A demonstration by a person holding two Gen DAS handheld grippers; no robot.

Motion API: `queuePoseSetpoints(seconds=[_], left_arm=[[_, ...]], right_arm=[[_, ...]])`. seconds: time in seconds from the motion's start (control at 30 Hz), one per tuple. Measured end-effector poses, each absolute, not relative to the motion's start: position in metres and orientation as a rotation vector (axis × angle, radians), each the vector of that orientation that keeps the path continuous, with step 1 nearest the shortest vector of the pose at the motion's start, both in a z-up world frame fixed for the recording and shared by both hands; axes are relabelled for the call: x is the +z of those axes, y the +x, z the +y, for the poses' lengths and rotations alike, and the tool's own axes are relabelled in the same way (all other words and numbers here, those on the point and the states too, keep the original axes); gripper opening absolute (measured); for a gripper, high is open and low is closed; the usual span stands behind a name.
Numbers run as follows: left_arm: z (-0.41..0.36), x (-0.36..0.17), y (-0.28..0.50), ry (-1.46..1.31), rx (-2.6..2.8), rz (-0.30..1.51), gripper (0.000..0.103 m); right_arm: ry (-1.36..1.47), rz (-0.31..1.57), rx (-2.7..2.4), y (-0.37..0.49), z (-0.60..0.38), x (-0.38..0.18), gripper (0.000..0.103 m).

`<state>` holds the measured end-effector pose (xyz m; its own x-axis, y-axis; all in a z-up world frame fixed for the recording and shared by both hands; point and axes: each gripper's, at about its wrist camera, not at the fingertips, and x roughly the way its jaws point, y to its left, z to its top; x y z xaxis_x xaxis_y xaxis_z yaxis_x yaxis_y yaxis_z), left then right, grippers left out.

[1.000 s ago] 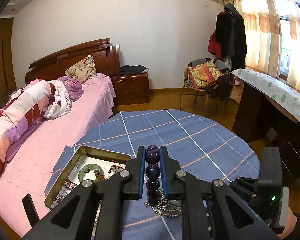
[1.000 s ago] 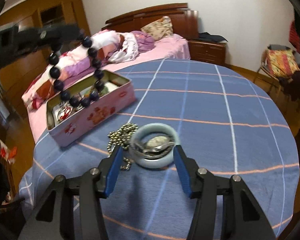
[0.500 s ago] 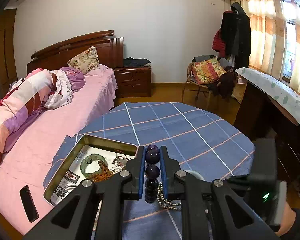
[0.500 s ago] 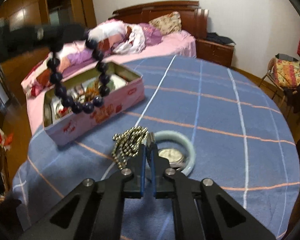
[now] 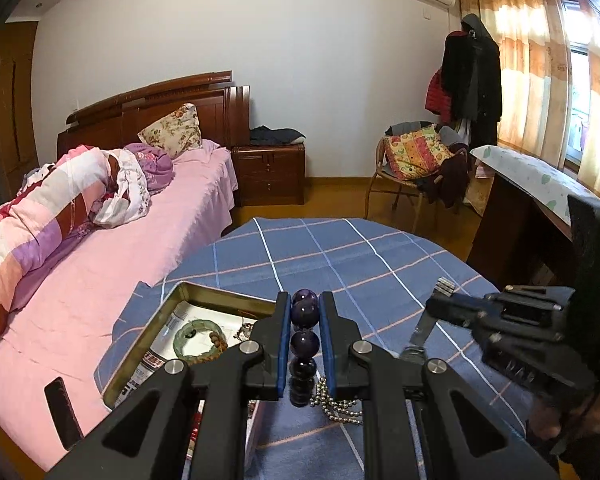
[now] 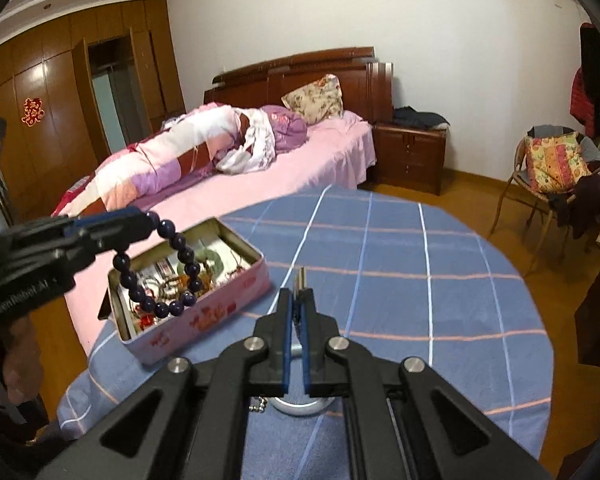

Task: Organize jewelry
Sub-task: 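Lift the purple bracelet with the left gripper while the right gripper grasps the silver watch, then carry the watch over the tin with the right gripper while the left gripper carries the purple bracelet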

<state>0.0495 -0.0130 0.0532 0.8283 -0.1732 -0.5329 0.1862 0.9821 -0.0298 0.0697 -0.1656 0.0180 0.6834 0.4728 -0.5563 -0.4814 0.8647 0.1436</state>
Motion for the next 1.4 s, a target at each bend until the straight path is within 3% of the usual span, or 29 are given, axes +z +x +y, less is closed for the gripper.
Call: queuePoseSetpoints(seconds=[0.67,1.4], left_arm=[[0.043,0.085,0.044,0.065,-0.077,0.492,0.013],[0.107,0.058,0.061,-0.001,0.029,0.546,0.013]], right_arm=[[-0.036,0.521,0.597,0.069,-0.141,0.059,0.006],[-0.094,0.524,0.748,0.069,-0.052,0.068,0.006]])
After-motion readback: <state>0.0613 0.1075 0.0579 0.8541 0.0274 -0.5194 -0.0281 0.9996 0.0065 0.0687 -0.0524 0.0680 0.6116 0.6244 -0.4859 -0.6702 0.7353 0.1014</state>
